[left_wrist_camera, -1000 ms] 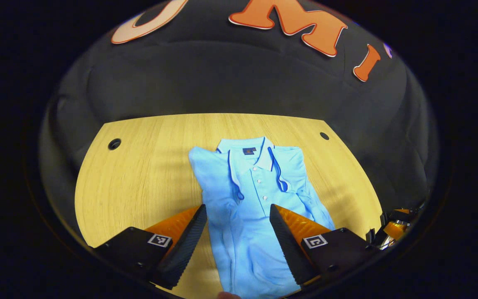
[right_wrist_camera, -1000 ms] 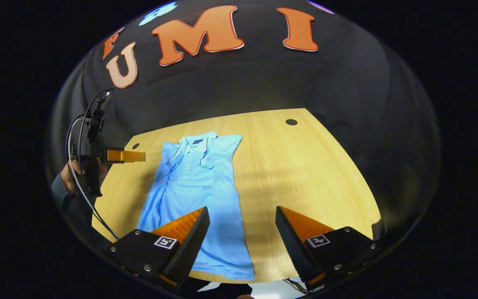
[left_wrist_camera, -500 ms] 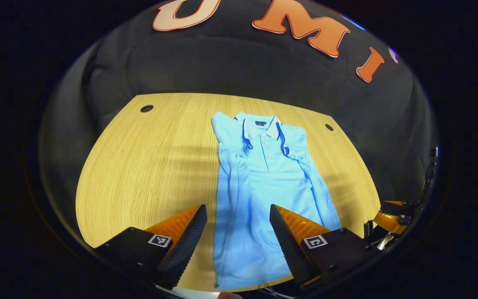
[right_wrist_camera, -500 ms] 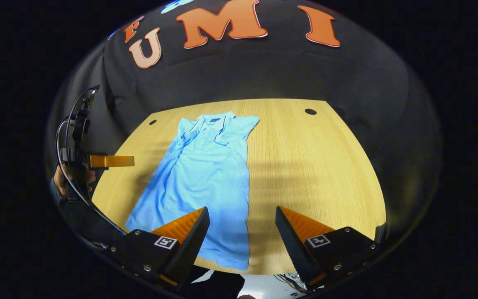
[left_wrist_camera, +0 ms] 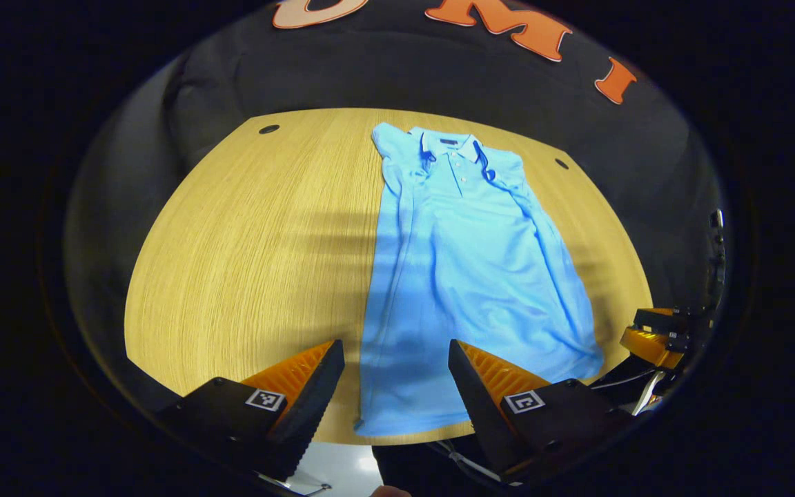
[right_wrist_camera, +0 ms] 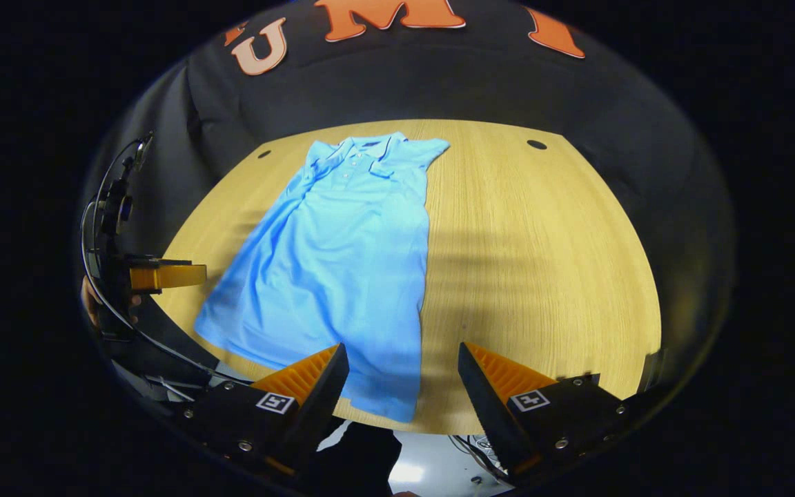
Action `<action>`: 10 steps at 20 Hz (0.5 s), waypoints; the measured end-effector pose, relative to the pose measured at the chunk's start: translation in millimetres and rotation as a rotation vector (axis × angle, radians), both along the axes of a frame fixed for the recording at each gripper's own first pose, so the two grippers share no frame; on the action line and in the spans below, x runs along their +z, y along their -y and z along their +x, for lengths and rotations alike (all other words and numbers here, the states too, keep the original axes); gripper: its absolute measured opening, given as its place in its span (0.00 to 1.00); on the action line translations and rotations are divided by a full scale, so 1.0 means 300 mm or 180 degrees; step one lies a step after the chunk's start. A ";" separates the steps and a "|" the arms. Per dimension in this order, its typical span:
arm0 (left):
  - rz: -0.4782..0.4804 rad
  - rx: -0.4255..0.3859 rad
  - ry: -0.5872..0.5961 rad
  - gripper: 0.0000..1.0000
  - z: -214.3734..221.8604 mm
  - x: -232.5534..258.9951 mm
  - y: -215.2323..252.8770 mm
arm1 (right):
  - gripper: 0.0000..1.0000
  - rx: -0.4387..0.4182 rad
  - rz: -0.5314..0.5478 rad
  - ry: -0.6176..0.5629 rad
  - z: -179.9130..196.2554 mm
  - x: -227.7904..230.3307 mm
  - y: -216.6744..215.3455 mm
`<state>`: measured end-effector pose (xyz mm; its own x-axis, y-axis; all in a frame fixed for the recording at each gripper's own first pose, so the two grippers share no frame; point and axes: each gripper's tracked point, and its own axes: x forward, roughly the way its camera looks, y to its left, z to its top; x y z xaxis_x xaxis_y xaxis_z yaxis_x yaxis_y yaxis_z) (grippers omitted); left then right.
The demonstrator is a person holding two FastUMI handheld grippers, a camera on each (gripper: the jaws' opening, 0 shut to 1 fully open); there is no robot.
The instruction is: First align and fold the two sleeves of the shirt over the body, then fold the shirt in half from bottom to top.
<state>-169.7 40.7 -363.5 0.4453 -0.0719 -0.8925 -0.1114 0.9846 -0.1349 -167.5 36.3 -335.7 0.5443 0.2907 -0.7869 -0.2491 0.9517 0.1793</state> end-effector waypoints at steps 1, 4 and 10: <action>-0.0011 -0.0020 -0.0052 0.99 -0.025 -0.017 0.010 | 0.98 0.0031 -0.0012 -0.0037 -0.009 -0.022 -0.009; -0.0034 -0.0052 -0.0256 1.00 -0.108 -0.078 0.029 | 0.98 0.0037 -0.0036 -0.0192 -0.047 -0.082 -0.027; 0.0087 0.0005 -0.0529 1.00 -0.204 -0.160 0.013 | 0.98 0.0131 -0.0153 -0.0361 -0.112 -0.165 -0.061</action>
<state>-230.8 36.9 -411.4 0.2914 -0.0459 -0.9555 -0.1315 0.9874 -0.0875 -201.1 54.7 -385.2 0.4393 0.2714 -0.8564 -0.2689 0.9493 0.1629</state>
